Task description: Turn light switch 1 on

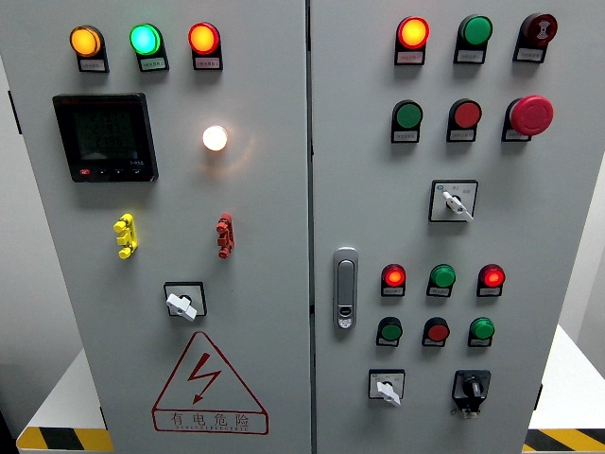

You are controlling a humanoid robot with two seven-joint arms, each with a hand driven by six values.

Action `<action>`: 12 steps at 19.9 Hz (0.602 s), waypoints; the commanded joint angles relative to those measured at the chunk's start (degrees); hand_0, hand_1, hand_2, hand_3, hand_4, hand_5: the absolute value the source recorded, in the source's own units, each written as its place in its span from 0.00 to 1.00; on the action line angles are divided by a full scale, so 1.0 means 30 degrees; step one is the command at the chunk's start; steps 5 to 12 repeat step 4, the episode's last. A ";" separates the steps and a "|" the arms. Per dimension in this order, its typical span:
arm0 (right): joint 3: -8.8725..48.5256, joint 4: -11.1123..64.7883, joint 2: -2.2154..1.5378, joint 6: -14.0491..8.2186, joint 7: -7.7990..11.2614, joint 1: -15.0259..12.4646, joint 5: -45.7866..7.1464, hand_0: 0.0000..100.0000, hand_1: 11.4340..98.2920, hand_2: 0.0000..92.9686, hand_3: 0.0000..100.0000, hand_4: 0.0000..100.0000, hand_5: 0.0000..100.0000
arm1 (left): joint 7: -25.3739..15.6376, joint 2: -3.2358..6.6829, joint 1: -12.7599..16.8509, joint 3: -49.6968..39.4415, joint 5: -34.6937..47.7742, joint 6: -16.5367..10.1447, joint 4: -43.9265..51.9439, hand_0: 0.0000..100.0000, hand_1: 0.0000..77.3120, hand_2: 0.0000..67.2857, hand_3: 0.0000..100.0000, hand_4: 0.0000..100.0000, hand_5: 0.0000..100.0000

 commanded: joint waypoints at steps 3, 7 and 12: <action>-0.0002 0.0000 -0.0016 0.0010 -0.0001 0.0001 0.0000 0.00 0.09 0.00 0.20 0.19 0.11 | 0.0028 -0.0042 0.0000 0.0681 0.0012 0.0002 0.0003 0.00 0.00 0.00 0.00 0.00 0.00; 0.0027 0.0000 0.0013 -0.0019 -0.0001 0.0001 0.0000 0.00 0.09 0.00 0.20 0.19 0.11 | 0.0028 -0.0042 0.0000 0.0682 0.0012 0.0002 0.0003 0.00 0.00 0.00 0.00 0.00 0.00; 0.0027 0.0000 0.0013 -0.0019 -0.0001 0.0001 0.0000 0.00 0.09 0.00 0.20 0.19 0.11 | 0.0028 -0.0042 0.0000 0.0682 0.0012 0.0002 0.0003 0.00 0.00 0.00 0.00 0.00 0.00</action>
